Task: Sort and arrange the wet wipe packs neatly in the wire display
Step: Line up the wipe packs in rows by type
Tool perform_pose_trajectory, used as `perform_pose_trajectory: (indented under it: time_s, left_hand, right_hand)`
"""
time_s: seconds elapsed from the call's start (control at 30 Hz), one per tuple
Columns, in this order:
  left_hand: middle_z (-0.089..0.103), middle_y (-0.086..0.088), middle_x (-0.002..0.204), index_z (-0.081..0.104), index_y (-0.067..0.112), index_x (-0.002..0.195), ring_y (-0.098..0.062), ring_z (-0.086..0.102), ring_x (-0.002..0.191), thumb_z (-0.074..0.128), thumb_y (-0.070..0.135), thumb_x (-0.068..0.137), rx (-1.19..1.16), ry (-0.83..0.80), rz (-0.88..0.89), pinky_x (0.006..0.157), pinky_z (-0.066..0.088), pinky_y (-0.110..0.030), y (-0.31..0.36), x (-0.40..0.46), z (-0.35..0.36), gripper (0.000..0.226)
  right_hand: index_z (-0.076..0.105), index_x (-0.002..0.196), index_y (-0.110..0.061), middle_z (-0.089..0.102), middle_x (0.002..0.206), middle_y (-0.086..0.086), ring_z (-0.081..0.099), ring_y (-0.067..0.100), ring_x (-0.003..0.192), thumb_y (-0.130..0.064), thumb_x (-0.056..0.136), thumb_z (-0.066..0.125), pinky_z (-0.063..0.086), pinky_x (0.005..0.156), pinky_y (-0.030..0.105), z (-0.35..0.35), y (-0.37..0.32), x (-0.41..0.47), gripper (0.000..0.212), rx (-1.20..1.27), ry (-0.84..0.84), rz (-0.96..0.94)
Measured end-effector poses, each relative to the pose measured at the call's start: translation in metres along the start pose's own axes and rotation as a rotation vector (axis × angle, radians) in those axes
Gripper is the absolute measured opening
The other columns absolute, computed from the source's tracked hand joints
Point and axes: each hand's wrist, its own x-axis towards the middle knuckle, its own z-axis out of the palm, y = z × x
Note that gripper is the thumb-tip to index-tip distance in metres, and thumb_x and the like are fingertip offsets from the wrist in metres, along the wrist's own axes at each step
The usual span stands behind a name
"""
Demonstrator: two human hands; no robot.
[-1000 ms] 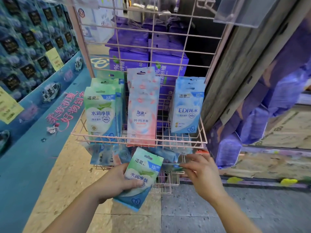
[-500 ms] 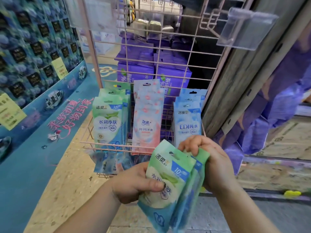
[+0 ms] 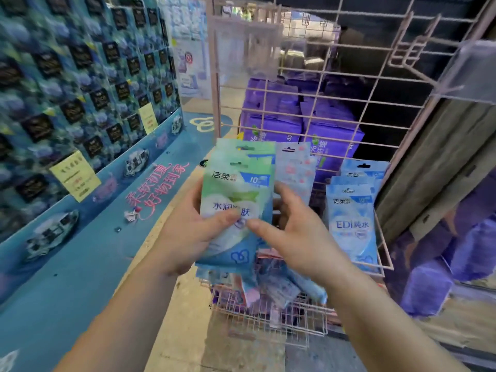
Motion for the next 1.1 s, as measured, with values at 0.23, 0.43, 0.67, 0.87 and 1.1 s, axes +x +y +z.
perform_pose_trajectory:
  time_s: [0.23, 0.43, 0.67, 0.87, 1.1]
  left_hand:
    - [0.06, 0.009, 0.12, 0.059, 0.038, 0.102, -0.004, 0.054, 0.114, 0.081, 0.034, 0.058, 0.597, 0.045, 0.084, 0.099, 0.04, -0.023, -0.021, 0.027, -0.039, 0.049]
    - [0.049, 0.018, 0.116, 0.054, 0.049, 0.098, 0.003, 0.043, 0.112, 0.082, 0.027, 0.068, 0.78, -0.09, 0.007, 0.085, 0.025, 0.006, -0.034, 0.026, -0.055, 0.046]
    - [0.046, 0.018, 0.133, 0.023, 0.025, 0.147, 0.005, 0.051, 0.113, 0.084, 0.021, 0.069, 0.53, -0.129, -0.173, 0.094, 0.041, -0.019, -0.03, 0.045, -0.048, 0.099]
    - [0.067, 0.011, 0.112, 0.049, 0.052, 0.11, -0.018, 0.061, 0.111, 0.079, 0.04, 0.051, 0.663, -0.309, -0.248, 0.101, 0.045, -0.051, -0.028, 0.061, -0.049, 0.067]
    - [0.049, 0.004, 0.144, 0.028, 0.042, 0.14, -0.021, 0.048, 0.13, 0.08, 0.041, 0.05, 0.559, -0.262, -0.073, 0.111, 0.033, -0.054, -0.039, 0.044, -0.053, 0.104]
  right_hand:
    - [0.046, 0.13, -0.026, 0.061, 0.115, -0.01, 0.057, 0.009, 0.111, -0.026, 0.085, 0.065, 0.037, 0.08, 0.01, 0.026, 0.022, 0.032, 0.049, -0.5, 0.096, 0.007]
    - [0.04, 0.136, -0.031, 0.059, 0.125, -0.009, 0.056, 0.009, 0.114, -0.035, 0.086, 0.058, 0.044, 0.092, 0.025, 0.037, 0.036, 0.029, 0.053, -0.473, 0.117, 0.11]
    - [0.044, 0.114, -0.036, 0.067, 0.108, -0.01, 0.063, 0.014, 0.101, -0.022, 0.081, 0.066, 0.051, 0.091, 0.036, 0.039, 0.024, 0.053, 0.043, -0.149, 0.156, 0.335]
    - [0.048, 0.129, -0.011, 0.071, 0.111, 0.009, 0.069, 0.023, 0.101, -0.005, 0.06, 0.078, 0.057, 0.085, 0.033, 0.042, 0.036, 0.071, 0.076, 0.257, 0.098, 0.294]
    - [0.035, 0.135, -0.005, 0.073, 0.103, 0.003, 0.071, 0.008, 0.087, 0.022, 0.062, 0.073, 0.054, 0.068, 0.016, 0.047, 0.031, 0.041, 0.087, 0.133, 0.166, 0.133]
